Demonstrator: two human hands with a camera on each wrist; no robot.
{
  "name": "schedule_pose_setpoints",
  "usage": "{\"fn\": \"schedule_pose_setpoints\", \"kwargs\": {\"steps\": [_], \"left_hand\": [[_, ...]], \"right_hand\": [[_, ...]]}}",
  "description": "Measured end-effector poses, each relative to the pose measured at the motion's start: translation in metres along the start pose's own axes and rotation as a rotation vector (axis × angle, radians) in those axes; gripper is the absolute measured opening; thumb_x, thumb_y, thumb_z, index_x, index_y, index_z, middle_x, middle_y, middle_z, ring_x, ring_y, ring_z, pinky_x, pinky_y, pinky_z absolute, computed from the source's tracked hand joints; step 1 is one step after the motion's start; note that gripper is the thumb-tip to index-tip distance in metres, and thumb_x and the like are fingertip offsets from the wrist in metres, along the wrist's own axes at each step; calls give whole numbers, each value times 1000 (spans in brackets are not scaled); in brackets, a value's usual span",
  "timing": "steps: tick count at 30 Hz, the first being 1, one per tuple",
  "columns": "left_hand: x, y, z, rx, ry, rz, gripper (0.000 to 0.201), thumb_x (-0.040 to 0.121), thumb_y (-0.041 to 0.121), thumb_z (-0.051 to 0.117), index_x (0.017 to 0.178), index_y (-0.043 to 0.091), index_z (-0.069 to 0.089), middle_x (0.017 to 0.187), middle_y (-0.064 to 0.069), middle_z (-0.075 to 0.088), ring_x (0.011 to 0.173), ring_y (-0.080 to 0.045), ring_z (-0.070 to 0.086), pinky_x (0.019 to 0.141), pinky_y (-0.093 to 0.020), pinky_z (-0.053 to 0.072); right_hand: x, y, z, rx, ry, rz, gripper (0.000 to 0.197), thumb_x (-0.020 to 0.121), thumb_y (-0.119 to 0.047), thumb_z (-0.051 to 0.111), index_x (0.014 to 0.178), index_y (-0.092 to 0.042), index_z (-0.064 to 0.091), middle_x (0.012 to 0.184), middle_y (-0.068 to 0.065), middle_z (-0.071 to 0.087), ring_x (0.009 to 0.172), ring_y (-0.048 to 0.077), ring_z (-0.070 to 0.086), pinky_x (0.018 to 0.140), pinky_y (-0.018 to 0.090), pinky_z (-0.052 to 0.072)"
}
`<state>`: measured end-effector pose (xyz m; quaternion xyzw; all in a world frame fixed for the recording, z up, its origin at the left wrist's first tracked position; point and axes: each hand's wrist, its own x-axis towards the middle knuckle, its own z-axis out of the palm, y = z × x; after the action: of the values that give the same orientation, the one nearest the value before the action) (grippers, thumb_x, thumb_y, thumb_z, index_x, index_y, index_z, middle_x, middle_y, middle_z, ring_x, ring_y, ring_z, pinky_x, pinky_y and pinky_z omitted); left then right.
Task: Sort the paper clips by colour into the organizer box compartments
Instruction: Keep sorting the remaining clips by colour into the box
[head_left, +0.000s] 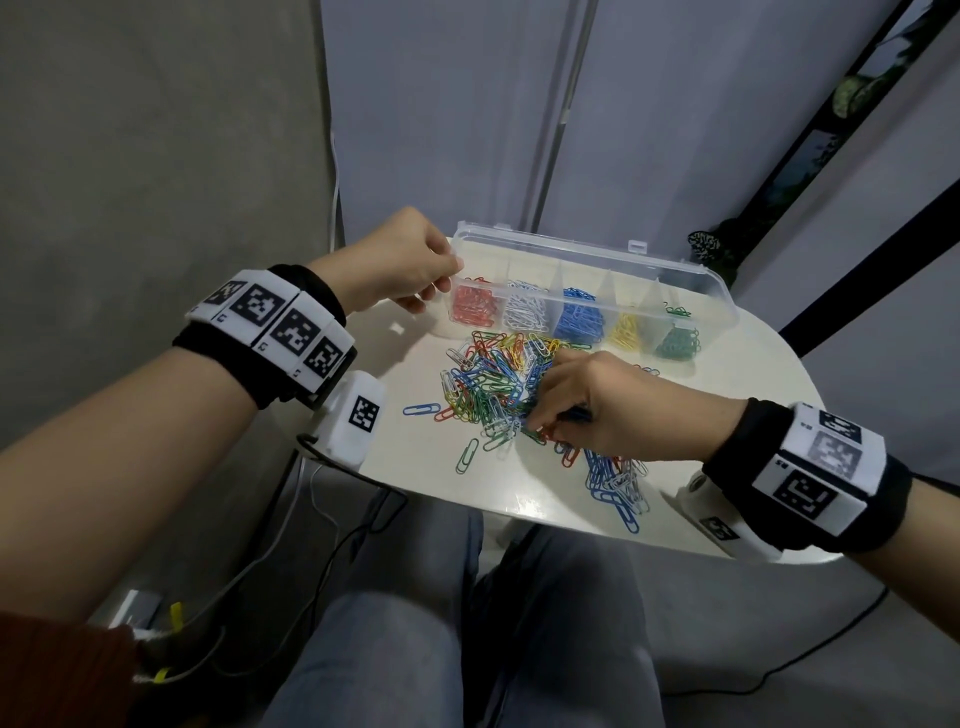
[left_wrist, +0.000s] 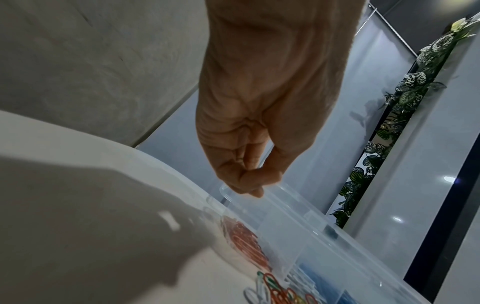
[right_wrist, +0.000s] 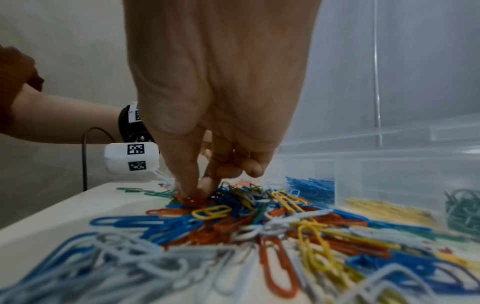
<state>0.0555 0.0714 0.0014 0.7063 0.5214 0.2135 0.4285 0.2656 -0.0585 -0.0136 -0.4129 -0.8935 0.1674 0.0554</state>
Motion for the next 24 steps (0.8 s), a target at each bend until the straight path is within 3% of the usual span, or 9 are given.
{"fn": "schedule_pose_setpoints", "kwargs": {"steps": [5, 8, 11, 17, 19, 21, 24], "left_hand": [[1, -1, 0, -4, -2, 5, 22, 99, 15, 52, 95, -3, 64, 70, -7, 58, 54, -14, 46, 37, -17, 43], [1, -1, -1, -3, -3, 6, 22, 99, 15, 52, 95, -3, 64, 71, -7, 58, 54, -14, 46, 37, -17, 43], [1, -1, -1, 0, -4, 8, 22, 99, 15, 52, 94, -2, 64, 72, -8, 58, 54, -15, 46, 37, -17, 43], [1, -1, 0, -2, -5, 8, 21, 99, 15, 52, 95, -3, 64, 70, -7, 57, 54, -14, 47, 37, -18, 43], [1, -2, 0, -3, -3, 10, 21, 99, 14, 52, 96, -3, 64, 70, -7, 57, 54, -14, 46, 37, -18, 43], [1, -2, -1, -4, -3, 9, 21, 99, 15, 52, 96, -3, 64, 70, -7, 58, 54, -14, 47, 37, -19, 44], [1, -2, -1, 3, -1, 9, 20, 99, 16, 53, 94, 0, 64, 72, -7, 59, 55, -14, 48, 38, -19, 44]], "right_hand": [[-6, 3, 1, -29, -22, 53, 11, 78, -14, 76, 89, -17, 76, 85, -4, 65, 85, 20, 52, 74, 41, 46], [-4, 5, 3, -49, -38, 74, 6, 78, -12, 73, 80, -18, 75, 83, -5, 64, 85, 19, 51, 74, 39, 46], [0, 5, 4, -77, -50, 68, 14, 79, -6, 67, 72, -18, 69, 77, -8, 61, 82, 15, 48, 74, 37, 45], [2, -1, -5, -80, -44, 131, 9, 85, -7, 63, 77, -11, 65, 77, -3, 62, 80, 14, 47, 71, 32, 43], [3, -5, -19, 15, 44, 223, 6, 88, -11, 65, 83, -12, 69, 81, -5, 62, 78, 5, 50, 70, 23, 42], [11, -10, -35, 139, 228, 299, 4, 87, -11, 68, 85, -13, 71, 79, -7, 63, 69, -2, 51, 63, 12, 39], [35, -11, -55, 470, 494, 410, 7, 83, -3, 71, 90, -3, 71, 71, 1, 64, 56, -3, 53, 60, 9, 43]]}}
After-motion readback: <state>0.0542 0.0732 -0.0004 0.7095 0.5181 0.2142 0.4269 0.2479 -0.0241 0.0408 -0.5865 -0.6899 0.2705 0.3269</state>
